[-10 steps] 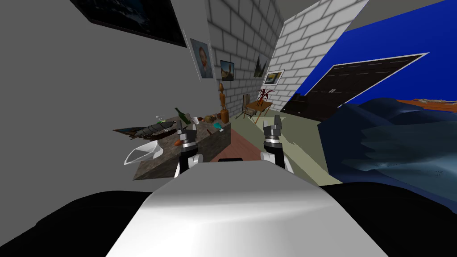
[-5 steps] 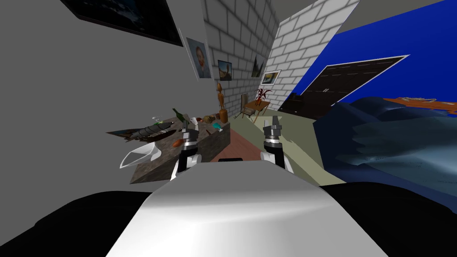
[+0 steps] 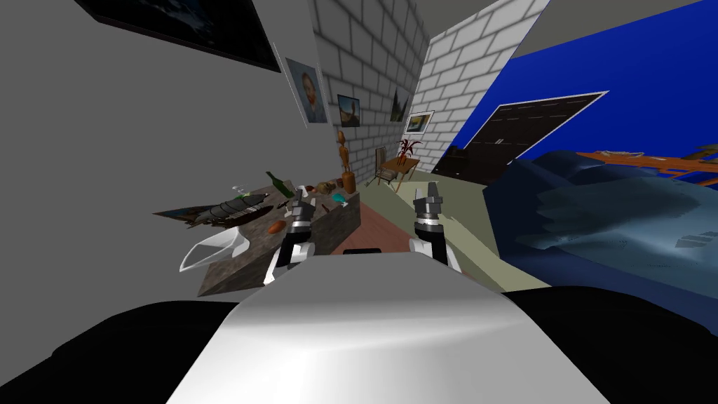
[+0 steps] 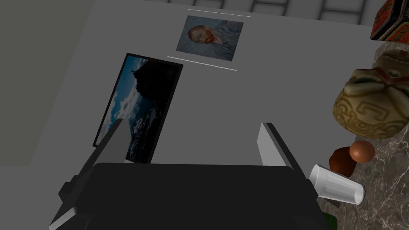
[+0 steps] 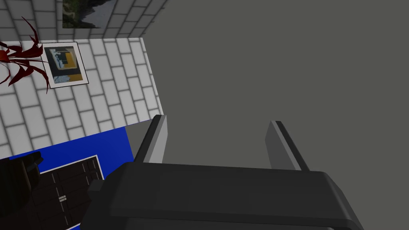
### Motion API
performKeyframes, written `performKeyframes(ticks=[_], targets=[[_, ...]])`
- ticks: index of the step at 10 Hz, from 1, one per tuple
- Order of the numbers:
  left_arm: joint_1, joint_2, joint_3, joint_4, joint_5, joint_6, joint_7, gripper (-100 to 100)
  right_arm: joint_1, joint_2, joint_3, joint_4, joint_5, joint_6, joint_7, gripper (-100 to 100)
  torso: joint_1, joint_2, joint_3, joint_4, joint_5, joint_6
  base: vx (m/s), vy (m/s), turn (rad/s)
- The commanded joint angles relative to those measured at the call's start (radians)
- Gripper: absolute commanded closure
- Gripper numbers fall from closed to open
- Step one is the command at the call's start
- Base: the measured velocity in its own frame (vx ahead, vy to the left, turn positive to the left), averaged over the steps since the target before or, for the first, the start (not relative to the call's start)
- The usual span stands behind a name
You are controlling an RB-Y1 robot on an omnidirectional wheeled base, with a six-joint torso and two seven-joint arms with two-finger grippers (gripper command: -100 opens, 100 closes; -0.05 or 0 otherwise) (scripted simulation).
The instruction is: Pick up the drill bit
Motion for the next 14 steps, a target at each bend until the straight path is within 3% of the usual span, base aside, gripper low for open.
performKeyframes(ticks=[1, 2, 9, 11, 14], targets=[[-0.004, 0.028, -0.007, -0.003, 0.005, 0.050, -0.006, -100, 0.000, 0.000, 0.000, 0.000, 0.000, 0.000, 0.000, 0, 0.000, 0.000, 0.000, 0.000, 0.000, 0.000, -0.024, 0.011, -0.113], [-0.004, 0.028, -0.007, -0.003, 0.005, 0.064, -0.006, -100, 0.000, 0.000, 0.000, 0.000, 0.000, 0.000, 0.000, 0, 0.000, 0.000, 0.000, 0.000, 0.000, 0.000, -0.019, 0.010, -0.061], [-0.030, 0.126, -0.028, -0.016, 0.031, 0.269, -0.025, -100, 0.000, 0.000, 0.000, 0.000, 0.000, 0.000, 0.000, 0, 0.000, 0.000, 0.000, 0.000, 0.000, 0.000, -0.026, 0.010, -0.097], [-0.030, 0.126, -0.028, -0.016, 0.031, 0.311, -0.025, -100, 0.000, 0.000, 0.000, 0.000, 0.000, 0.000, 0.000, 0, 0.000, 0.000, 0.000, 0.000, 0.000, 0.000, -0.019, 0.010, -0.032], [-0.044, 0.174, -0.040, -0.024, 0.047, 0.402, -0.035, -100, 0.000, 0.000, 0.000, 0.000, 0.000, 0.000, 0.000, 0, 0.000, 0.000, 0.000, 0.000, 0.000, 0.000, -0.022, 0.006, -0.117]])
